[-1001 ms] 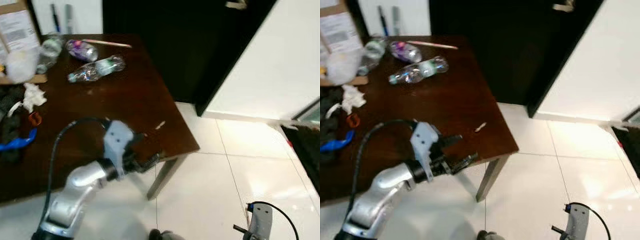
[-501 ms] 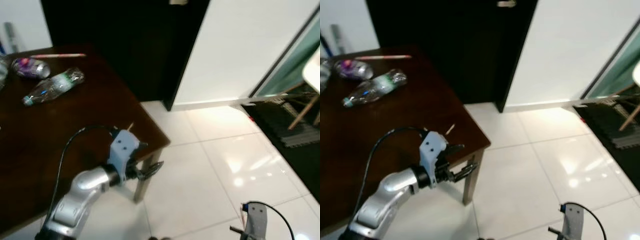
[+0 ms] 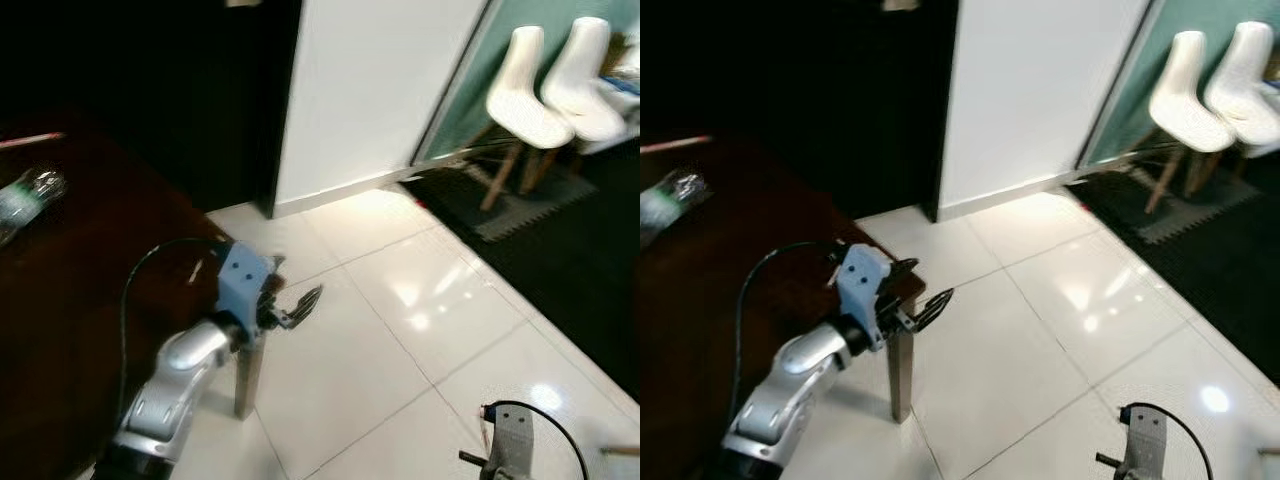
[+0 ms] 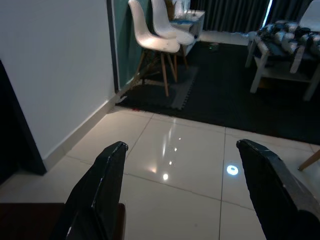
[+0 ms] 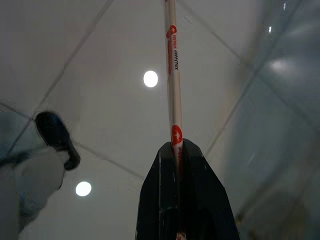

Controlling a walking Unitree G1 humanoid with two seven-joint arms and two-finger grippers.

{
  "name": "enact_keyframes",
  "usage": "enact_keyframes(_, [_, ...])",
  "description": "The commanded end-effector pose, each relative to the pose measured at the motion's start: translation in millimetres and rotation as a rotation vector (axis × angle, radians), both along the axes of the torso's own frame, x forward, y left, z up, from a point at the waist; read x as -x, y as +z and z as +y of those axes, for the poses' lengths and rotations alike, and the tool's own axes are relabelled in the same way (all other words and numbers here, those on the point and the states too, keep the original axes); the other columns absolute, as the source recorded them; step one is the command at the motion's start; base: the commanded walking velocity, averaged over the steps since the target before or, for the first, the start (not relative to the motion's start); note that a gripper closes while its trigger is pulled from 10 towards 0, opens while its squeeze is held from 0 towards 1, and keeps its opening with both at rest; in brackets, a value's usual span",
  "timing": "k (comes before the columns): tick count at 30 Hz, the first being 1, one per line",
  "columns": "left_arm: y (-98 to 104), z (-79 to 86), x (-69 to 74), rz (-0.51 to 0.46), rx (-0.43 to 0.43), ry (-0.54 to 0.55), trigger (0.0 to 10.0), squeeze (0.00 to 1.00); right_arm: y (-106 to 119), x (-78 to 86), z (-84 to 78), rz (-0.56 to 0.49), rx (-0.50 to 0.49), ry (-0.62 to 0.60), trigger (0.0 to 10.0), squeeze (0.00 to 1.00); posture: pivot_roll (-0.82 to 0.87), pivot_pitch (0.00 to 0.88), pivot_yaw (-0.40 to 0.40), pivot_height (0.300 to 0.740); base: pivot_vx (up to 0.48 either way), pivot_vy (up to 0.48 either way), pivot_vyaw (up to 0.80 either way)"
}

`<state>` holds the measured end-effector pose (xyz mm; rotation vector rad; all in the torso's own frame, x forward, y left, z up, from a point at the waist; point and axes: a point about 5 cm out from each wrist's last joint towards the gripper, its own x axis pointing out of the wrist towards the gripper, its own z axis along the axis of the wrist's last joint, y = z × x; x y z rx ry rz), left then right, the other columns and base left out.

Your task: Picking trash to rubbish bin

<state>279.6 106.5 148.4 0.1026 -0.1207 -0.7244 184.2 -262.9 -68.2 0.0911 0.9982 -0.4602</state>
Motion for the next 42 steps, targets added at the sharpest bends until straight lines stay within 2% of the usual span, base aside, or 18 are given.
enact_keyframes(1, [-4, -1.3, -1.4, 0.001, 0.007, 0.022, 10.0, 0.0, -2, 5.0, -0.6, 0.026, 0.001, 0.01, 10.0, 0.0, 0.22, 0.124, -0.116, 0.74, 0.0, 0.0, -0.77])
enact_keyframes(16, [-4, 0.5, -7.9, -0.009, 0.01, 0.062, 10.0, 0.0, 1, -4.5, 3.1, 0.005, 0.005, 0.072, 10.0, 0.0, 0.22, 0.107, -0.127, 0.74, 0.0, 0.0, -0.75])
enact_keyframes(22, [-5, 1.9, -9.2, 0.013, 0.025, 0.072, 10.0, 0.0, 2, -10.1, 8.9, -0.013, -0.004, 0.133, 10.0, 0.0, 0.23, 0.105, -0.127, 0.74, 0.0, 0.0, 0.0])
enact_keyframes(27, [-8, 1.5, -10.0, 0.04, 0.036, 0.071, 10.0, 0.0, 3, -15.1, 14.5, -0.038, -0.029, 0.147, 10.0, 0.0, 0.22, 0.107, -0.121, 0.74, 0.0, -0.38, 0.0])
enact_keyframes(42, [-6, 2.2, -10.6, 0.038, 0.045, 0.073, 10.0, 0.0, 2, -11.2, 13.1, -0.035, -0.032, 0.144, 10.0, 0.0, 0.22, 0.114, -0.118, 0.74, 0.0, -0.441, 0.0])
